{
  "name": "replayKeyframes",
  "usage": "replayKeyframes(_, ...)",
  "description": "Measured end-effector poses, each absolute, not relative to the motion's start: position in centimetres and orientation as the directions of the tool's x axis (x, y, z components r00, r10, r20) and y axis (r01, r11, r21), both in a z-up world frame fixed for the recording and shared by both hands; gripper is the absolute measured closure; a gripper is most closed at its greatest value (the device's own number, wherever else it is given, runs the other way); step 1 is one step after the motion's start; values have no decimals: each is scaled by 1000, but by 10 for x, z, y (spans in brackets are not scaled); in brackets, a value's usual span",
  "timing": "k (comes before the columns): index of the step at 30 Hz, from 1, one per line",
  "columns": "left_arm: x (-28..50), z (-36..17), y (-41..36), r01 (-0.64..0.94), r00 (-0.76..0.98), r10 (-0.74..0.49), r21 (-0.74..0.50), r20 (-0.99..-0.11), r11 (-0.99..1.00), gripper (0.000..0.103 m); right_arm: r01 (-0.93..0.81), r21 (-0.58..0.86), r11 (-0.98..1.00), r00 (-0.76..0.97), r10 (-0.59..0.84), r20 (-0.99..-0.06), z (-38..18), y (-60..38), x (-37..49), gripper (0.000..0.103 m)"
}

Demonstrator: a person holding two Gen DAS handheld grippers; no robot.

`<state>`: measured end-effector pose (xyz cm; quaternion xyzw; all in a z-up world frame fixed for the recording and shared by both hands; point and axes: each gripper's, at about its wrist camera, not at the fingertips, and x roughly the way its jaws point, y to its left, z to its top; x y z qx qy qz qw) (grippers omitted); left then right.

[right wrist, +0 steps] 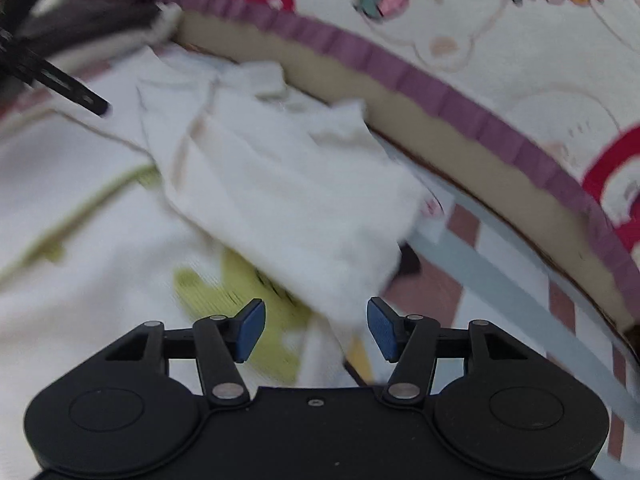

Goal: Fold clothes

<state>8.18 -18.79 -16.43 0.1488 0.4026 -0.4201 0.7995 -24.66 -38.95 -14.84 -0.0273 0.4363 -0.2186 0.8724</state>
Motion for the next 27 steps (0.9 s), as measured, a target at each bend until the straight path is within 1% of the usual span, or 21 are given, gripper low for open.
replayKeyframes(4,76,-167,-192,803,318,-546,-86,-775,590,36,438,-265,859,482,-474,-737,-166,-403,-245,43)
replayKeyframes(5,75,-167,-192,803,319,-545,-84,-776,590,36,460,-236,856,495,-468,-733,-165,-409,-247,52)
replayKeyframes(6,75,-167,-192,803,320,-543,-83,-776,590,36,481,-181,858,518,-445,-731,-162,-416,-249,96)
replayKeyframes(7,76,-167,-192,802,321,-542,-82,-776,592,36,514,-141,846,528,-442,-725,-159,-422,-255,95)
replayKeyframes(10,77,-166,-190,791,331,-534,-80,-778,607,36,629,-70,774,512,-480,-712,-149,-438,-281,96)
replayKeyframes(13,78,-167,-189,788,333,-532,-80,-779,610,36,630,-40,776,506,-449,-736,-155,-445,-286,96)
replayKeyframes(18,75,-168,-192,795,328,-526,-72,-784,603,36,516,-278,810,384,-509,-770,-172,-420,-259,94)
replayKeyframes(20,74,-168,-192,795,328,-520,-68,-789,603,36,439,-338,832,348,-505,-790,-161,-411,-250,94)
replayKeyframes(21,75,-168,-192,791,327,-515,-69,-793,608,36,374,-367,852,373,-500,-781,-146,-403,-247,94)
replayKeyframes(22,76,-168,-191,786,326,-509,-71,-797,614,36,313,-360,879,441,-470,-764,-126,-393,-246,93)
replayKeyframes(23,77,-168,-191,782,324,-503,-72,-801,619,36,260,-320,911,521,-411,-748,-102,-383,-249,88)
replayKeyframes(24,78,-167,-190,776,317,-497,-80,-808,625,36,222,-268,937,580,-348,-737,-83,-377,-248,78)
replayKeyframes(26,79,-164,-188,768,293,-494,-107,-819,632,36,183,-140,973,655,-227,-721,-59,-373,-240,63)
replayKeyframes(27,79,-162,-186,763,283,-496,-120,-821,635,36,167,-85,982,683,-177,-709,-55,-371,-233,61)
